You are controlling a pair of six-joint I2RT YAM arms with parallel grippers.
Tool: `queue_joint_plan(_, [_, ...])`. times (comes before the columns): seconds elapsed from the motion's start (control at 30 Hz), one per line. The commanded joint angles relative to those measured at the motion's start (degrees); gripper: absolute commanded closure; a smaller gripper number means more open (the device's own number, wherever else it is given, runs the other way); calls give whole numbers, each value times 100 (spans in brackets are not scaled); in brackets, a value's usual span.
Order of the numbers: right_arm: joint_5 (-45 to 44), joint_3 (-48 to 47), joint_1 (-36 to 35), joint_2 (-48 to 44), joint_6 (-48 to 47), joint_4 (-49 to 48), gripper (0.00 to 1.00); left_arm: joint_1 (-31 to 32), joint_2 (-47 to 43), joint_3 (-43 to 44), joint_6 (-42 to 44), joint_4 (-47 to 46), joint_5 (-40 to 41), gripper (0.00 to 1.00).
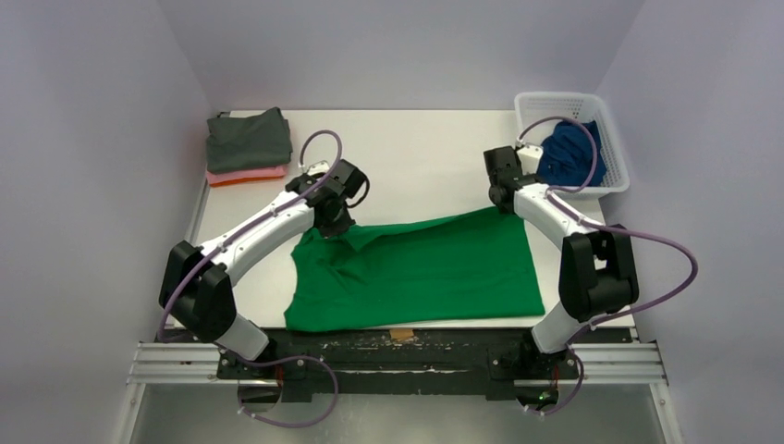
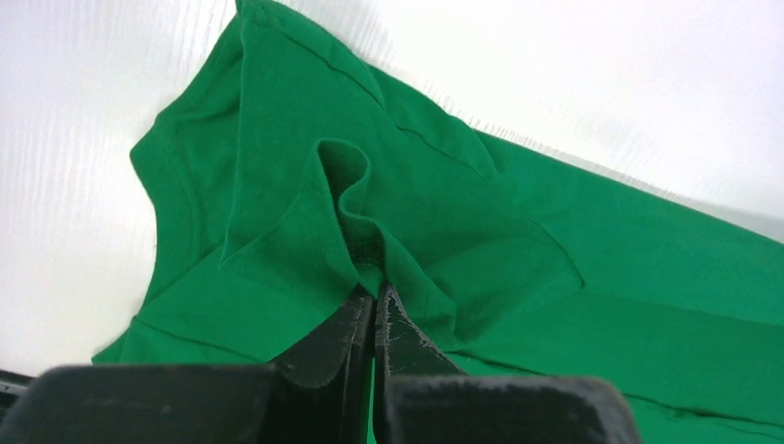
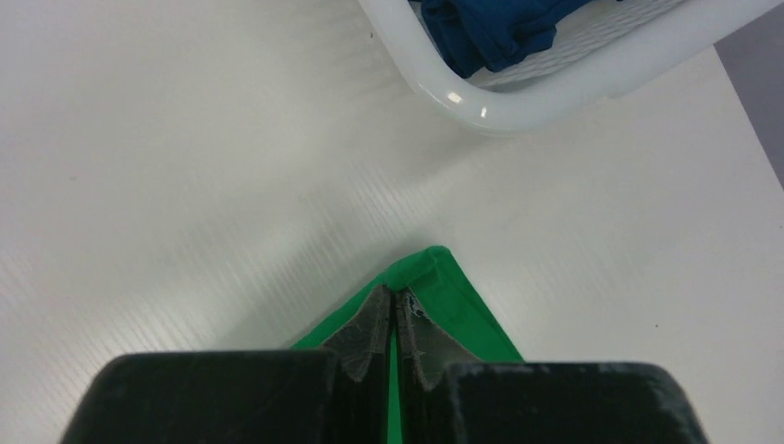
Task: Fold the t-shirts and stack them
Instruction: Fold the other side of the tshirt into a rectangle
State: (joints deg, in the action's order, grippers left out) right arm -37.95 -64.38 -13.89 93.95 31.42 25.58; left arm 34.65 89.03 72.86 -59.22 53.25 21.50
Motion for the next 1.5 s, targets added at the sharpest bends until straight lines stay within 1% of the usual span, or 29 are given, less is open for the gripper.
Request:
queue_joint_plan(0.0, [50,196,-6,-402,-199,-247,100,240,-412,-258,-511,278,419,100])
queue_joint_plan(0.37, [215,669,-39,-997,-179,-199,100,1043,-839,-490,-1310,1169,871,100])
queue_joint_plan(0.57, [238,833,-40,-1247,-192,-84,100,1496,-937,-819,-1460,1106,760,100])
queue_joint_plan(0.6, [267,891,-41,-1287,-197,-95,100,1588,-892,-872,-1493,1104,737,99])
queue_joint_plan(0.7, [386,1120,-40,-1396,-100,-75,100,1838,-804,-1065,-1501,1077,552,91])
queue_joint_plan(0.73, [385,1229,-40,-1442,-42,-48,97,1936,-824,-1124,-1443,1052,447,87])
queue_joint_plan(0.77, [302,1304,-43,-1492,86,77,91,2069,-863,-1190,-1396,1025,374,80])
queue_joint_plan(0.8, [145,1335,-40,-1559,290,274,82,2223,-951,-1256,-1372,1012,332,71])
queue_joint_plan(0.83, [-4,1340,-37,-1639,470,482,74,2369,-1060,-1348,-1332,974,280,58])
queue_joint_plan(0.87, [-283,1336,-31,-1756,652,722,63,2507,-1195,-1457,-1317,932,204,54])
queue_joint_plan(0.9, [-523,1324,-34,-1901,847,1040,55,2626,-1365,-1583,-1275,831,84,45])
queue_joint_plan(0.93, [-686,1313,-30,-2066,1059,1237,48,2744,-1601,-1711,-1147,670,-72,38])
queue_joint_plan(1.0, [-830,1384,-35,-2504,1274,1366,36,2964,-2054,-1962,-990,356,-238,33])
queue_joint_plan(1.07, [-846,1525,-35,-3030,1333,1330,13,3054,-2471,-2122,-656,139,-453,28])
queue_joint_plan(1.1, [-802,1567,-38,-3220,1332,1310,6,3056,-2673,-2168,-559,39,-485,23])
queue_joint_plan(1.13, [-693,1608,-33,-3401,1294,1242,3,3052,-2883,-2217,-494,-62,-454,16])
queue_joint_plan(1.2, [-230,1690,-30,-3667,970,950,2,3012,-3184,-2287,-327,-245,-264,4])
queue_joint_plan(1.23, [79,1731,-34,-3756,805,809,1,2970,-3257,-2283,-250,-321,-165,0])
queue_joint_plan(1.3, [1043,1853,-30,-3852,467,406,1,2699,-3269,-2344,-48,-647,-217,0])
queue_joint_plan(1.37, [2091,2036,-39,-3826,276,-79,1,2155,-3125,-2587,138,-1245,-772,0])
queue_joint_plan(1.4, [2627,2147,-40,-3764,201,-364,1,1862,-3003,-2780,143,-1661,-1138,0])
queue_joint_plan(1.43, [3102,2277,-42,-3679,161,-647,1,1578,-2864,-2959,109,-2184,-1391,0])
queue_joint_plan(1.47, [3488,2378,-43,-3540,183,-870,1,1353,-2720,-3128,27,-2510,-1564,0])
